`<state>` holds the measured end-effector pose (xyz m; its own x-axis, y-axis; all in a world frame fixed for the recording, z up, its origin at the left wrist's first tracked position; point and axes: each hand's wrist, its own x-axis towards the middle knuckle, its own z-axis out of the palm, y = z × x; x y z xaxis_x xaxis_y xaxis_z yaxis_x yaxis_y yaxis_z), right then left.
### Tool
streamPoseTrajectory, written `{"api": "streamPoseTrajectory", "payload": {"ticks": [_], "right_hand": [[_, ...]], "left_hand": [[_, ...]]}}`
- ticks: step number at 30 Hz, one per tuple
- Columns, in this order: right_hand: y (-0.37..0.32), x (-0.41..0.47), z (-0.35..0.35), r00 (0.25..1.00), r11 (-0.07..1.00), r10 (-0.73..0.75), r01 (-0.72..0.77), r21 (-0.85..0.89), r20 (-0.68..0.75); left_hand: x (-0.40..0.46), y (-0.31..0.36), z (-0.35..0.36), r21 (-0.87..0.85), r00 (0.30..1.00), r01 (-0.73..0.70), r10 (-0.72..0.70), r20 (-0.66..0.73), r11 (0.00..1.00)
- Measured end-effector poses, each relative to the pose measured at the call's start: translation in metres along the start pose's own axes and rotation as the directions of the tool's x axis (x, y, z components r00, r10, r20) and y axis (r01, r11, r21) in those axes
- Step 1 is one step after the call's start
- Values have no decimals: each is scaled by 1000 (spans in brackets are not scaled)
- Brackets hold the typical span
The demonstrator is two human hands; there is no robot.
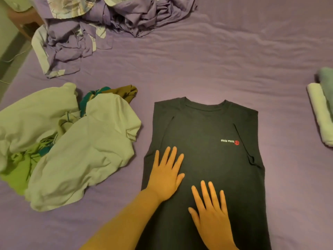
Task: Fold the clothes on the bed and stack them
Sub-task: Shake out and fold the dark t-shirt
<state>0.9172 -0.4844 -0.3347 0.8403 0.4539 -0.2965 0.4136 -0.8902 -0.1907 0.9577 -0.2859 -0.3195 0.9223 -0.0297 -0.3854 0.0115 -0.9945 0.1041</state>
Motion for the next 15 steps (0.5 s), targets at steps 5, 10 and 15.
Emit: {"api": "streamPoseTrajectory", "payload": {"ticks": [5,10,15], "right_hand": [[18,-54,2,995,992,-100,101,-73,17],[23,-88,1,986,990,-133,136,-28,97],[16,-99,-3,991,997,-64,59,47,115]], "left_hand": [[-90,44,10,-135,981,-103,123,149,986],[-147,67,33,-195,976,-107,140,167,975],[-161,74,38,-176,974,-112,144,177,978]]}}
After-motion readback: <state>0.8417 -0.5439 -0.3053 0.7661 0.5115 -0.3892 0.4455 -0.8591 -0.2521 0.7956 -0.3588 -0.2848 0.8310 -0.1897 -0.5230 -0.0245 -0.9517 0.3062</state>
